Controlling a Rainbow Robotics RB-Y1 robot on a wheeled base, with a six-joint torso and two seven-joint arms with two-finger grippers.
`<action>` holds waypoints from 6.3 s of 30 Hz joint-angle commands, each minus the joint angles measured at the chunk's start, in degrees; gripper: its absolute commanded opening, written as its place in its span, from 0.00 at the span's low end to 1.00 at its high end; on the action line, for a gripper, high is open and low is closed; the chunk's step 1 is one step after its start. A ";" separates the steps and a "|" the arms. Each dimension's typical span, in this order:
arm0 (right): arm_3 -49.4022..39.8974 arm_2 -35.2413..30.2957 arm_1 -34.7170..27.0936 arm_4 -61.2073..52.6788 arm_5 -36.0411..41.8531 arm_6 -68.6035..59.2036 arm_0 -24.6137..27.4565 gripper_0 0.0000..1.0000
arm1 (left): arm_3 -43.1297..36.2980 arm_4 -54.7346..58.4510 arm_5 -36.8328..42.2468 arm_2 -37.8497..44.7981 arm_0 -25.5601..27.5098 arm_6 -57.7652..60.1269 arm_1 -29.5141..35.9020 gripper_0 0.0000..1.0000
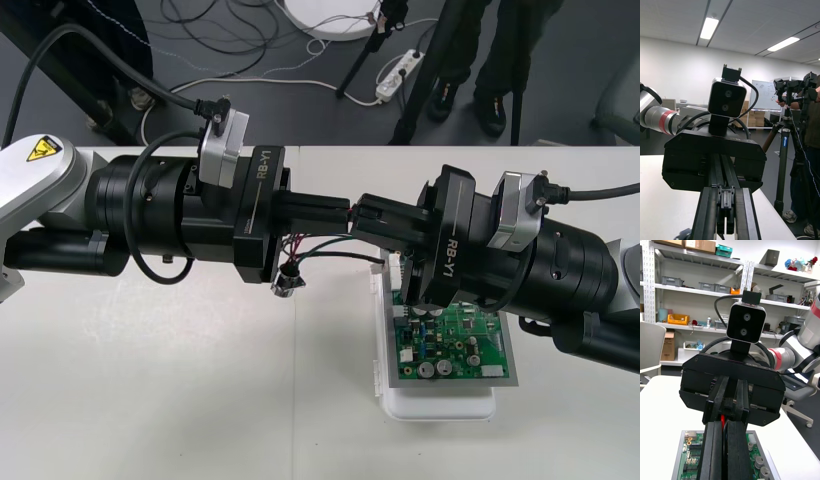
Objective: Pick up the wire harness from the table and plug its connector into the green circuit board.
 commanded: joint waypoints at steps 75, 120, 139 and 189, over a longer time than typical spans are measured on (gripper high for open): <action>17.30 -29.68 -19.14 15.41 -25.55 -4.15 13.19 1.00 | 29.98 3.15 -22.74 -0.73 6.00 -22.44 -5.84 0.00; 3.59 -20.01 -18.79 71.31 -25.72 -31.66 9.94 1.00 | 47.64 -0.62 -25.91 -5.03 4.24 -38.18 -20.43 0.00; 2.53 -8.76 -18.79 76.76 -25.72 -33.24 1.77 1.00 | 44.30 1.48 -16.42 -9.25 2.31 -36.86 -20.87 0.00; -10.21 2.49 -20.64 88.36 -32.58 -52.58 -2.10 1.00 | 43.78 3.68 -11.67 -13.03 0.73 -36.59 -25.18 0.00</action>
